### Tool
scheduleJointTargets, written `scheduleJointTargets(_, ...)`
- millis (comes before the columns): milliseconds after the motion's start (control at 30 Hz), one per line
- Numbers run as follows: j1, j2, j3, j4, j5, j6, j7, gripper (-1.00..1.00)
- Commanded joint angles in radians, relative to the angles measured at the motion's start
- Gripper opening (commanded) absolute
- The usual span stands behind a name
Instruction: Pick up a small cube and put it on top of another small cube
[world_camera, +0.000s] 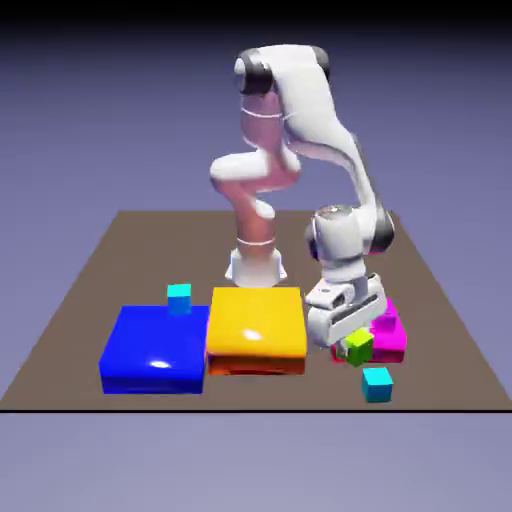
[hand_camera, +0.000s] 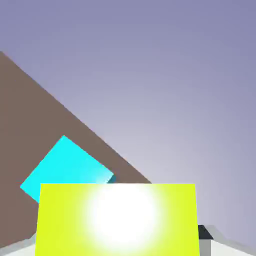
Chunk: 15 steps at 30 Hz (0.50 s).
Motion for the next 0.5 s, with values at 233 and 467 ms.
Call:
scheduleJointTargets(233,-0.018,0.199,0.035,0.067,0.026,0.134,-0.031,1.00)
scheduleJointTargets(467,0.000,0.000,0.000,0.000,0.000,0.001,0.000,1.00)
